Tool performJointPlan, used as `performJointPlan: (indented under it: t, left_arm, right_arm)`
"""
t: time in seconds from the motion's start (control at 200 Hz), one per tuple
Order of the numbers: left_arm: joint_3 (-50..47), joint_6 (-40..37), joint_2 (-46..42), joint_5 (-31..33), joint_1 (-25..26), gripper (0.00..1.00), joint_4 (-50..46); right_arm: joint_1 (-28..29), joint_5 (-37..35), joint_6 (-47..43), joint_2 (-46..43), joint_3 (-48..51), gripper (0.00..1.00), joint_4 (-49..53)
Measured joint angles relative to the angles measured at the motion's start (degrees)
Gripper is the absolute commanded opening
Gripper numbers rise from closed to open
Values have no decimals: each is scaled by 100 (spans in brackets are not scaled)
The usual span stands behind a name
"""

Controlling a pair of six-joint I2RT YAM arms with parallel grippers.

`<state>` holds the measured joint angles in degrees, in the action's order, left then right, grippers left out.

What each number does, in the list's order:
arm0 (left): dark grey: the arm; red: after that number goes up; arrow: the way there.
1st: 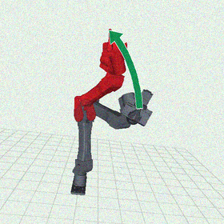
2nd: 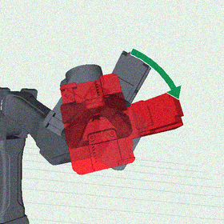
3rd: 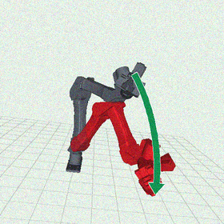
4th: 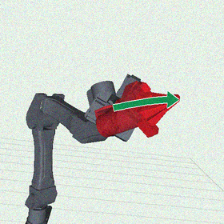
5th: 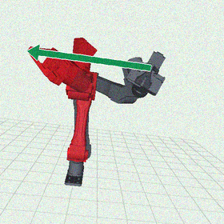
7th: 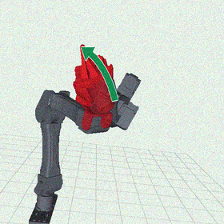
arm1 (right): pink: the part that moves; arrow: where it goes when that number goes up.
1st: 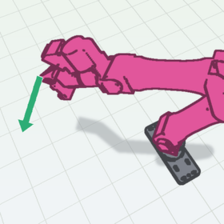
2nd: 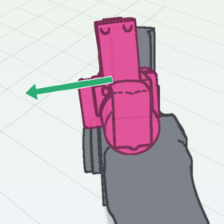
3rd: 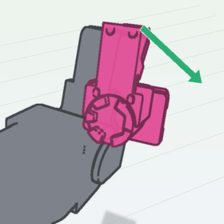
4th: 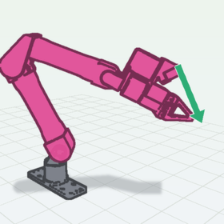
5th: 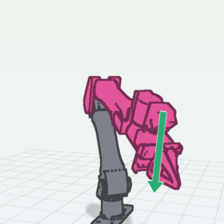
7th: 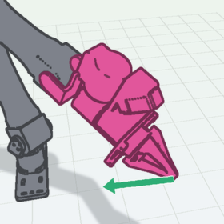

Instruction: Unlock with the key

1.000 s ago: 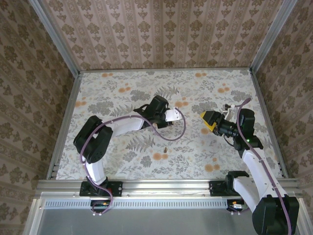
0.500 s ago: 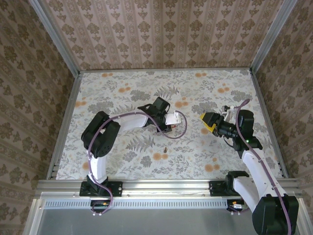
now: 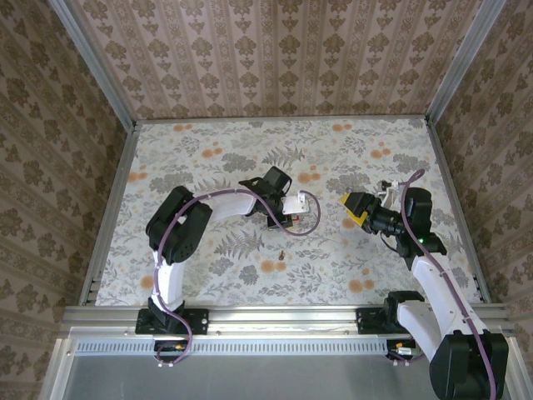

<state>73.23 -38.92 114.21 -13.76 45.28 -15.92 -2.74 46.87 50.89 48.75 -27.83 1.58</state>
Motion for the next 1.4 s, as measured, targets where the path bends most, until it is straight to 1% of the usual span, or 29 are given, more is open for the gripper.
performJointPlan:
  t: [0.09, 0.195, 0.285, 0.37, 0.585, 0.695, 0.815, 0.885, 0.945, 0.97, 1.025, 1.105, 1.145, 1.225, 1.245, 1.255, 1.33, 1.4]
  left_arm:
    - [98, -28, 44, 2, 0, 43, -111]
    - [149, -52, 72, 2, 0, 45, -173]
    - [175, -83, 85, 2, 0, 54, -188]
    - [192, -96, 92, 46, 0, 56, -170]
    - [197, -116, 92, 74, -2, 57, -164]
    - [197, -111, 85, 109, 0, 62, -149]
    - [98, -33, -61, 234, 7, 65, -98]
    - [-59, 39, -339, 319, 7, 66, -98]
    - [-221, 120, -695, 402, 33, 69, -37]
    - [-306, 170, -890, 463, 39, 69, 24]
    - [-505, 291, -1340, 577, 66, 71, 190]
    - [-905, 522, -2050, 852, 142, 74, 638]
    - [-1202, 684, -2430, 1010, 201, 78, 933]
    - [-1917, 1040, -3217, 1401, 337, 92, 1552]
    - [-2092, 1189, -3383, 1506, 369, 98, 1698]
    - [-2194, 1233, -3484, 1565, 387, 99, 1766]
    - [-2885, 1733, -4118, 1978, 442, 100, 2225]
    - [-3467, 2282, -4684, 2310, 433, 100, 2461]
  right_arm:
    - [0, 0, 0, 0, 0, 72, 0]
    - [0, 0, 0, 0, 0, 72, 0]
    - [0, 0, -2, 0, 0, 72, 4]
    - [0, 0, -20, -2, 0, 72, 33]
    - [0, 0, -90, -83, -2, 73, 201]
    - [0, -28, -155, -175, -15, 72, 369]
    - [0, -321, -304, -245, -142, 72, 745]
    - [28, -595, -459, -254, -313, 73, 1029]
    - [146, -918, -645, -232, -527, 71, 1300]
    - [234, -1049, -741, -208, -623, 69, 1394]
    - [507, -1379, -920, -138, -837, 61, 1587]
    - [1049, -1978, -1174, -35, -1056, 57, 1766]
    - [1325, -2295, -1244, 15, -1130, 49, 1869]
    - [1797, -2929, -1405, 205, -1281, 38, 2090]
    - [1902, -3084, -1390, 293, -1329, 35, 2149]
    - [1943, -3156, -1423, 334, -1355, 34, 2181]
    - [2291, -3585, -1506, 732, -1547, 24, 2345]
    - [2767, -3980, -1567, 1233, -1744, 16, 2446]
